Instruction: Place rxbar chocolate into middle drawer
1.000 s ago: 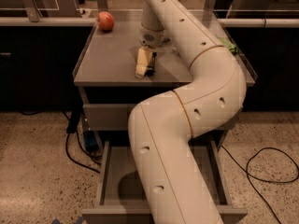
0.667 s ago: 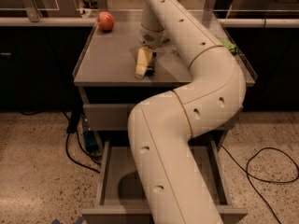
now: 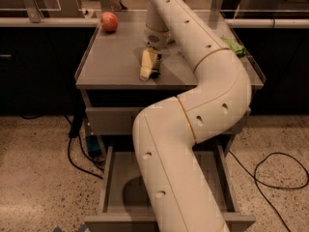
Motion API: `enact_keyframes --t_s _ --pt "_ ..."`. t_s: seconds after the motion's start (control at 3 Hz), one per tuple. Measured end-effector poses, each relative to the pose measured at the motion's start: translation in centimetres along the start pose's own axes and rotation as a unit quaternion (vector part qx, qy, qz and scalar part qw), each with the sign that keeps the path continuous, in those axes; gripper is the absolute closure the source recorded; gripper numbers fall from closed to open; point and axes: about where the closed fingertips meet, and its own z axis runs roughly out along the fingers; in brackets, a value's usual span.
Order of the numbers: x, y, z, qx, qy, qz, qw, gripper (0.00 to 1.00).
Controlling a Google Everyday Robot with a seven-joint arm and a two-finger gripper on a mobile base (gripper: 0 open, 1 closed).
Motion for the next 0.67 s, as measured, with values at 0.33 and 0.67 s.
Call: enact_keyframes --t_s 0.33,0.67 --pt "-0.02 0.08 -0.15 0.000 0.000 0.000 1.0000 1.00" --pt "-0.16 0.08 -0.92 0.000 0.000 0.000 1.0000 1.00"
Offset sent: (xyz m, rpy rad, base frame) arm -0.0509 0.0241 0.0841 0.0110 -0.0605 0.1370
